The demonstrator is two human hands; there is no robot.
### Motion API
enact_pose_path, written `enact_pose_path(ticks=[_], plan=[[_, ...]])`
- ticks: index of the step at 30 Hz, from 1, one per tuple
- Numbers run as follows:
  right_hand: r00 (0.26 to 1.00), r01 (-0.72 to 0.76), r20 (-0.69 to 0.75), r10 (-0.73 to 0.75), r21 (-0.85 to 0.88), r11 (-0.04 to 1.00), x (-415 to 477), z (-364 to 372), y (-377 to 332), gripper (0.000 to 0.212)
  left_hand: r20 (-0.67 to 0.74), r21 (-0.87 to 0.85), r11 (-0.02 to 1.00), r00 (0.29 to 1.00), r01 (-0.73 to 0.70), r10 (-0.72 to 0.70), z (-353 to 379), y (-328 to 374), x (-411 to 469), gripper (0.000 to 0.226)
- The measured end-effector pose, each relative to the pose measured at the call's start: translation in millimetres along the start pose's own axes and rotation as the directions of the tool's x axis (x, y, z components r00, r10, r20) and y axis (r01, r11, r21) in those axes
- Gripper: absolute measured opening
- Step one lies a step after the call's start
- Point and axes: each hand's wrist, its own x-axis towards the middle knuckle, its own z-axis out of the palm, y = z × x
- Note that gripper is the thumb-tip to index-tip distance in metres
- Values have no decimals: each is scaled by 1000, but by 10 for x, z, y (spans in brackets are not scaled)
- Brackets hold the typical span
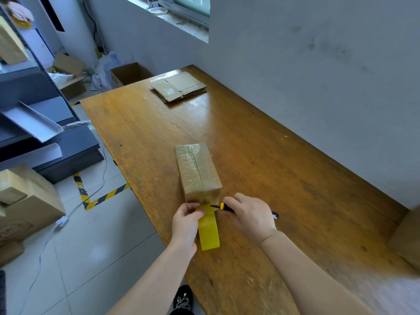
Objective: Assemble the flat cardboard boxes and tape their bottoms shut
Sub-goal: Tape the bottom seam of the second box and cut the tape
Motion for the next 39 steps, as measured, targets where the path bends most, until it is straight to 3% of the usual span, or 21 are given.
enact_pose_path(ticks=[4, 18, 21, 24, 30, 32, 34, 37, 39], plan=[[962, -71, 255, 102, -126, 989, 165, -127, -199, 10, 3, 24, 1000, 1000, 5, -5, -29, -14, 0, 10], [877, -76, 397, 270, -441, 894, 512, -383, -527, 20, 18, 162, 987, 1000, -20, 17, -64, 101, 95, 10], [782, -70, 501, 370, -519, 852, 484, -348, -453, 16, 33, 209, 977, 999, -29, 23, -90, 115, 96, 10], [721, -203, 530, 446, -454, 867, 323, -190, -288, 16, 32, 252, 965, 998, -66, 60, -135, 119, 104, 9], [675, -351, 606, 422, -239, 905, -182, 218, -149, 22, 52, 269, 960, 997, -76, 64, -203, 128, 140, 12], [687, -339, 569, 453, -300, 892, -313, 285, -108, 28, 50, 279, 958, 997, -68, 57, -223, 125, 143, 14], [758, -392, 441, 480, -280, 876, -317, 312, -80, 39, 37, 276, 959, 998, -57, 48, -236, 114, 158, 19], [909, -418, 57, 414, 114, 901, -68, 201, -163, 51, 21, 270, 962, 999, -52, 48, -238, 105, 173, 20], [937, -306, -118, 328, 173, 936, 192, 105, -274, 59, 23, 261, 964, 999, -53, 49, -231, 109, 174, 15]])
